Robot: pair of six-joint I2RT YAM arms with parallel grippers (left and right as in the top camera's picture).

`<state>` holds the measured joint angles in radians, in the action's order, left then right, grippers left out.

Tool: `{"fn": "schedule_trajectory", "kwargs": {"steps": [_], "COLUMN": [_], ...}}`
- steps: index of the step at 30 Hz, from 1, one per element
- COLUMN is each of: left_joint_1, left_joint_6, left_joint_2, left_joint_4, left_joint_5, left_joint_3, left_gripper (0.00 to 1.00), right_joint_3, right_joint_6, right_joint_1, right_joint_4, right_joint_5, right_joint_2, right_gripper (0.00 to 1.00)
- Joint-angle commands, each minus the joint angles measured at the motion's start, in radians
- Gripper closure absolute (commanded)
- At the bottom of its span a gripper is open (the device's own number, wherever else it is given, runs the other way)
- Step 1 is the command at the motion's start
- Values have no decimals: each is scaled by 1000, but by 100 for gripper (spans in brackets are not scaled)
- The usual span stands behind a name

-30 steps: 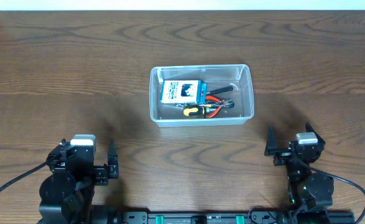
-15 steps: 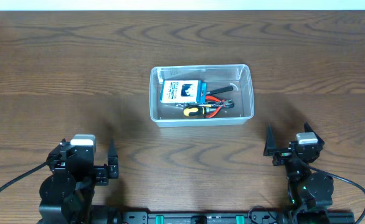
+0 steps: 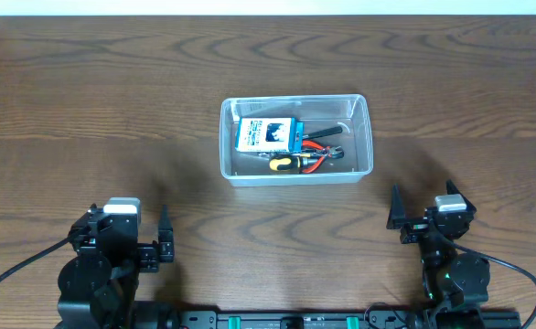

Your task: Pack container

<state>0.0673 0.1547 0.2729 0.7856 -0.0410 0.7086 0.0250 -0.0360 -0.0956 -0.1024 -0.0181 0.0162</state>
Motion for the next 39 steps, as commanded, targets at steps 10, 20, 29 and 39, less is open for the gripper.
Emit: {"fn": "schedule_trajectory", "kwargs": {"steps": [10,20,29,39], "left_joint_1": [2,2,2,2], "left_joint_6": [34,-29,-29,-115], "left_joint_2": [-140,-270,-271,-271], "left_joint_4": [97,-31,-635,-720], "left_joint_5": [167,173,148,119], "left_joint_3": [-6,-242,-553,-705], "left_gripper": [2,2,2,2], "right_joint_3": [-6,-6,-6,-6], "right_joint_6": [13,13,13,13], "right_joint_1": [-9,-9,-9,-9], "right_joint_4": [2,2,2,2], "right_joint_5": [7,7,7,7], "right_joint_2": [-11,-11,-11,-11], "right_gripper": [1,1,1,1]}}
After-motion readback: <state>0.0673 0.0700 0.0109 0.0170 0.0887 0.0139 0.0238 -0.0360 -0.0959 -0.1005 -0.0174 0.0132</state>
